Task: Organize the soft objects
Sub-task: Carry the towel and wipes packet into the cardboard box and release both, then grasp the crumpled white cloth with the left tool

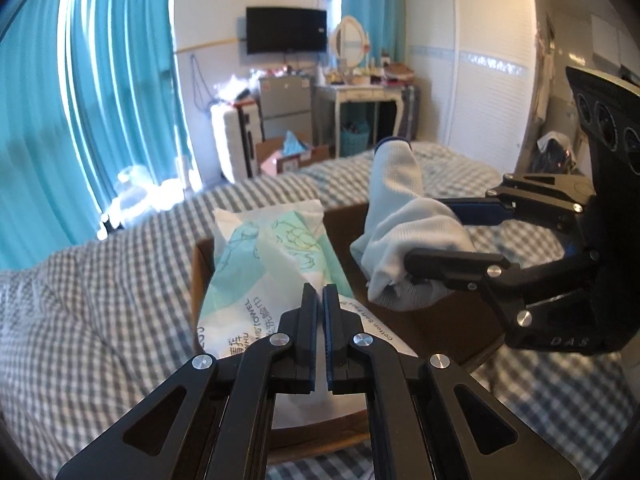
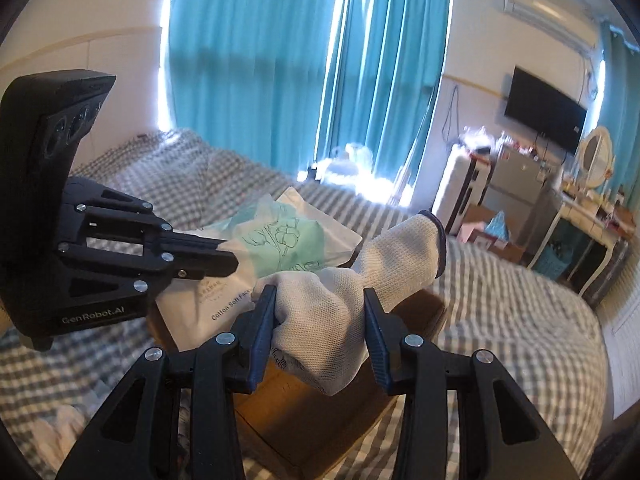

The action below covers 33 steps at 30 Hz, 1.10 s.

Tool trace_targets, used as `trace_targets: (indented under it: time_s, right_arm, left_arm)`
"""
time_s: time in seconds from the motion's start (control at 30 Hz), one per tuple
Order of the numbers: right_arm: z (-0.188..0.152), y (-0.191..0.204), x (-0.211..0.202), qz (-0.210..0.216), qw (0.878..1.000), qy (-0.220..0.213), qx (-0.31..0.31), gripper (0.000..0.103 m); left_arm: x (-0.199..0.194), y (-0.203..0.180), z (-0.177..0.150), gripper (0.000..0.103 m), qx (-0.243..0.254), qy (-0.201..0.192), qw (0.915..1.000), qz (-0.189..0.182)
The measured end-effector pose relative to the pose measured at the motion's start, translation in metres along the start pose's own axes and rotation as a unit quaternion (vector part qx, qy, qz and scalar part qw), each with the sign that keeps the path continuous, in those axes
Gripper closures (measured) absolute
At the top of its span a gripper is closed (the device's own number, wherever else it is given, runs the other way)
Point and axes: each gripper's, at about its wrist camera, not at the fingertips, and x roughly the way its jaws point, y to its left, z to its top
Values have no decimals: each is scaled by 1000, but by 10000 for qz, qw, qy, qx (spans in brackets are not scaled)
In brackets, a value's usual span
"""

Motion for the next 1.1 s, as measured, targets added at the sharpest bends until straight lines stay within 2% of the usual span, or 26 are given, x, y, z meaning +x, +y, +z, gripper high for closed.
trace_targets:
  time_s: [0.07, 0.1, 0.17, 0.23, 0.3, 0.43, 0.53, 0.6, 0.7, 0.93, 1.0, 1.1]
  right_arm:
    - [-7, -2, 11, 16, 9999, 157, -59, 62]
    - [-12, -4, 12, 25, 9998, 187, -61, 62]
    - [-18, -8, 17, 48, 9997, 241, 1, 60]
    - [-20, -11, 17, 8, 9997, 229, 104, 54]
    - [-21, -14, 8, -70, 9997, 115, 209, 33]
    - [-15, -23, -22, -206, 9983, -232, 494, 25]
    - [-10, -23, -44, -298, 9968, -375, 635, 21]
    - [-7, -21, -61, -408, 9961, -436, 645, 20]
    - [-3, -15, -91, -511, 9946, -564, 701, 17]
    - [3, 8, -161, -583, 9920, -857, 724, 9]
    - [3, 17, -179, -527, 9920, -848, 778, 8]
    - [-3, 33, -192, -587, 9934, -649, 747, 1]
  left_arm:
    - [9, 0, -6, 98, 15, 109, 9999, -47]
    - [11, -2, -9, 92, 60, 135, 9999, -39]
    - [16, -6, -14, 91, 208, 156, 9996, 67]
    - [18, -9, -16, 91, 311, 162, 9991, 232]
    - [18, -9, -17, 91, 269, 234, 9991, 238]
    - [12, -5, -13, 88, 55, 320, 9993, 172]
    - [-6, -5, -11, 71, -15, 223, 9993, 295]
    - [-27, -6, -10, 53, -80, 71, 9994, 337]
    - [-61, -9, -9, 46, -209, -244, 9987, 395]
    - [-130, -11, -5, 45, -486, -472, 9970, 383]
    - [-151, -15, -9, 31, -617, -552, 9958, 396]
    - [-170, -16, -16, 29, -737, -672, 9925, 702]
